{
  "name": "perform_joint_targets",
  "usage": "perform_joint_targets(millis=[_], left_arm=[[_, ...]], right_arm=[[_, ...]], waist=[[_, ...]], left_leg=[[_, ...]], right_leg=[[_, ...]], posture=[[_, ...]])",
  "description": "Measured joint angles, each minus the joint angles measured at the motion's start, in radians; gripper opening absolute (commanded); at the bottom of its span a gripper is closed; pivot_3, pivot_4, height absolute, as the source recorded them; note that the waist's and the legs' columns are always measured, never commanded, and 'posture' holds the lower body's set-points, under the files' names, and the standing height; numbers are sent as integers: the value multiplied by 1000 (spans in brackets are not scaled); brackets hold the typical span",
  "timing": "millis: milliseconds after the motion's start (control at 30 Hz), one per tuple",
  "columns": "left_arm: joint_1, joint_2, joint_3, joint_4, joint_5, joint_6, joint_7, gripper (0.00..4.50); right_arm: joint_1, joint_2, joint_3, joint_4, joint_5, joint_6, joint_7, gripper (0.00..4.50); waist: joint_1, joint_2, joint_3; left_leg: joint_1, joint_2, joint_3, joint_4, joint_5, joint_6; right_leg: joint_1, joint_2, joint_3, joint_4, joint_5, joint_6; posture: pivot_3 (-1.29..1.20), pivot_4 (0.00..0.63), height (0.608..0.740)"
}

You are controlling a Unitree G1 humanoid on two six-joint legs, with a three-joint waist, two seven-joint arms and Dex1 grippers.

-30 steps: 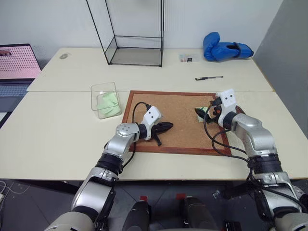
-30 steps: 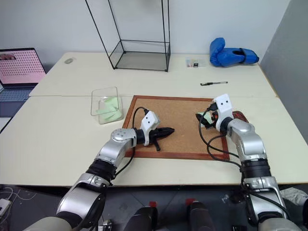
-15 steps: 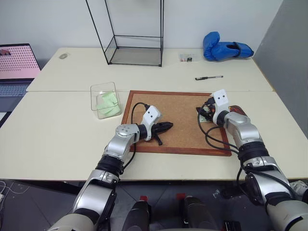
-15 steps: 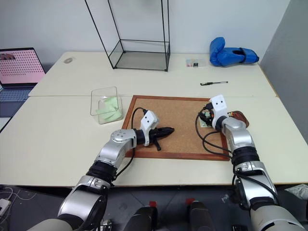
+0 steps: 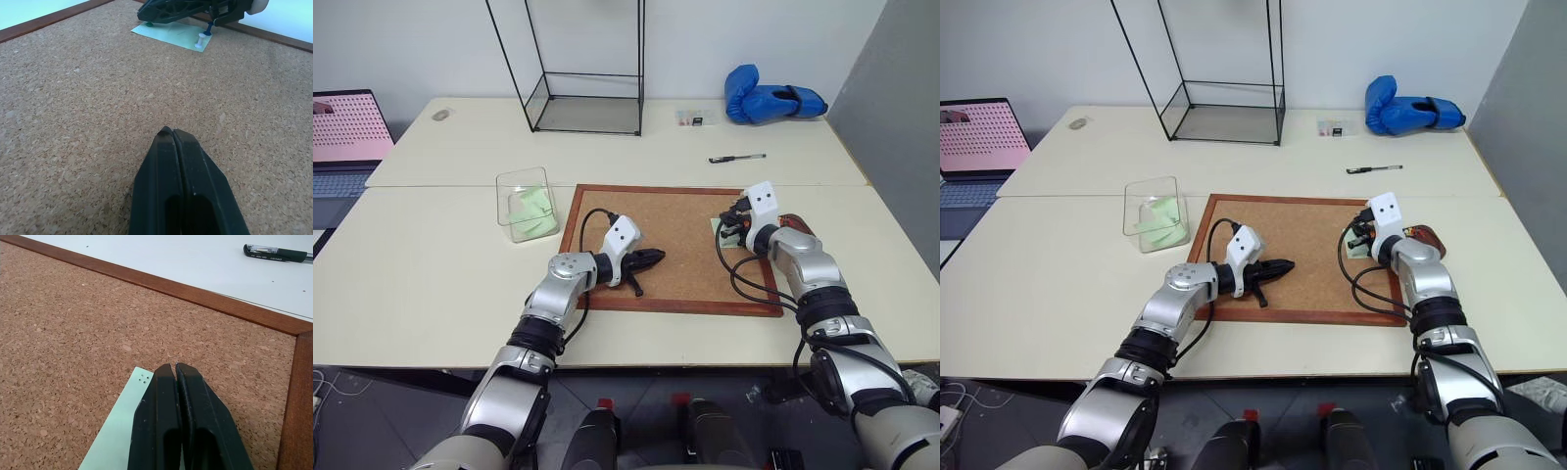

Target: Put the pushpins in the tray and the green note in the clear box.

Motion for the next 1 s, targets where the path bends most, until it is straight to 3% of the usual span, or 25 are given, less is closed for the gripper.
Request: perform_joint_targets(millis=[467, 1000], left_arm=[[-25, 3, -21, 20, 17, 13, 0, 0], [-38, -9, -22, 44, 35, 13, 10, 0]], right_arm=[[36, 1, -16, -103, 15, 68, -12, 12], [114, -45, -45, -410, 64, 180, -3, 12]], waist=[[0, 0, 0], [3, 2, -1]], left_leg=[[0, 0, 0, 0, 0, 0], [1, 0, -1, 1, 0, 0]], right_leg=[[0, 0, 0, 0, 0, 0], [1, 0, 0, 1, 0, 1]], posture=[[0, 150, 740], [0, 150, 740]])
